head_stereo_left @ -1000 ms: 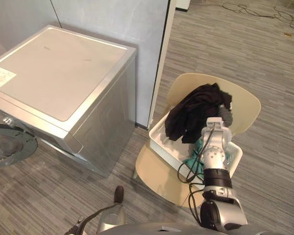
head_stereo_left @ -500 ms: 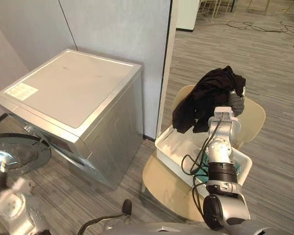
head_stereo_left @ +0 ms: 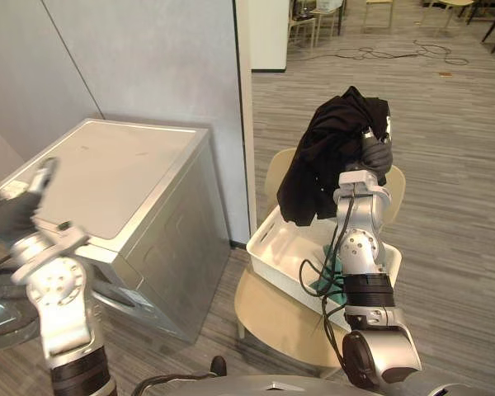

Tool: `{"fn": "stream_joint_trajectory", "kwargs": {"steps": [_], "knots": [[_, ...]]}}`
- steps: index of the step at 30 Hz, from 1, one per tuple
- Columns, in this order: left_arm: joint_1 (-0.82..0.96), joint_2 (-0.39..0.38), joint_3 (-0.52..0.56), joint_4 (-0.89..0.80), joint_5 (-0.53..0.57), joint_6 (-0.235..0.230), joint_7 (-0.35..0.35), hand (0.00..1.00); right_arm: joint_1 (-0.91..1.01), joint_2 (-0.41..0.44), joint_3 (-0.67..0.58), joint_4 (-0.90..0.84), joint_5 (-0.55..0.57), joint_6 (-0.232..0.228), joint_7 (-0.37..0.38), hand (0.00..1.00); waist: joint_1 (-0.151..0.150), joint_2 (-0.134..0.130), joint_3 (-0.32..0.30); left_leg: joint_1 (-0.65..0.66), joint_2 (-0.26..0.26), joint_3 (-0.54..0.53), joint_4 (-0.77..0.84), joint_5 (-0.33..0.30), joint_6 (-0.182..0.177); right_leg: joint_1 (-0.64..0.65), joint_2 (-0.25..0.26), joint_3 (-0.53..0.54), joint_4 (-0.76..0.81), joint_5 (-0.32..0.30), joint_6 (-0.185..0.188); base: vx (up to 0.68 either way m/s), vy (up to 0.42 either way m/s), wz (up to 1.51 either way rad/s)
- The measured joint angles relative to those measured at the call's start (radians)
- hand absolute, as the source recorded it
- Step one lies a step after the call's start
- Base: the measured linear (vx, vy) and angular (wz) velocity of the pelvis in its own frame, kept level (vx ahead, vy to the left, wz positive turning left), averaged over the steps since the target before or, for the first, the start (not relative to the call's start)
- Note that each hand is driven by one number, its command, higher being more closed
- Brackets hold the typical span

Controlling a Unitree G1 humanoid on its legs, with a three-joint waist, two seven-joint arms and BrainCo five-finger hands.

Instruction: Pick up the laundry basket with both hands and put the clothes into the washing machine.

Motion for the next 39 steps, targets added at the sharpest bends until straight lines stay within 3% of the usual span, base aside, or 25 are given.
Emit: {"fn": "stream_joint_trajectory", "kwargs": {"steps": [3,9,19,21,24,33,39], "knots": [[-0.09,0.036,-0.202,0.135,-0.11,0.001,-0.119,0.0,-0.003,0.001,0.076,-0.042,0.009,0.016,0.027,1.0,-0.024,0.0,0.0,0.003,0.004,0.029,-0.002,-0.001,0.0,-0.013,0.003,0.03,-0.008,0.017,-0.002,-0.04,-0.006,-0.28],[-0.272,0.06,-0.417,0.367,-0.172,0.057,-0.241,0.0,-0.025,0.017,0.179,-0.066,0.032,0.051,0.029,1.0,-0.067,-0.002,0.001,0.013,0.013,0.083,-0.006,-0.006,-0.003,-0.036,0.007,0.084,-0.024,0.043,-0.002,-0.03,-0.003,-0.28],[-0.499,0.063,-0.545,0.589,-0.164,0.106,-0.247,0.0,-0.026,0.018,0.287,-0.113,0.039,0.07,0.03,1.0,-0.103,-0.003,0.002,0.011,0.017,0.127,-0.006,-0.007,-0.003,-0.068,0.01,0.137,-0.038,0.069,-0.004,-0.02,-0.002,-0.17],[-0.539,0.072,-0.574,0.615,-0.09,0.108,-0.244,0.0,-0.026,0.018,0.299,-0.113,0.039,0.07,0.03,1.0,-0.108,-0.003,0.002,0.011,0.018,0.134,-0.007,-0.007,-0.003,-0.072,0.01,0.143,-0.037,0.071,-0.005,-0.03,-0.002,-0.08],[-0.589,0.09,-0.612,0.651,-0.067,0.109,-0.248,0.0,-0.026,0.018,0.31,-0.113,0.041,0.071,0.03,1.0,-0.111,-0.006,0.002,0.011,0.018,0.141,-0.007,-0.007,-0.003,-0.08,0.01,0.156,-0.037,0.076,-0.006,-0.03,0.001,-0.1],[-0.695,0.101,-0.815,0.81,0.029,0.111,-0.311,0.0,-0.027,0.013,0.315,-0.112,0.059,0.07,0.042,1.0,-0.123,-0.057,-0.014,-0.004,0.019,0.14,-0.007,-0.006,-0.003,-0.092,0.01,0.161,-0.048,0.087,-0.008,0.0,0.0,-0.01],[-0.694,0.071,-0.943,0.855,0.028,0.11,-0.363,0.0,-0.028,0.012,0.315,-0.11,0.085,0.064,0.042,1.0,-0.127,-0.067,-0.02,-0.004,0.018,0.14,-0.007,-0.006,-0.002,-0.092,0.01,0.162,-0.049,0.089,-0.006,0.0,0.0,0.0]]}}
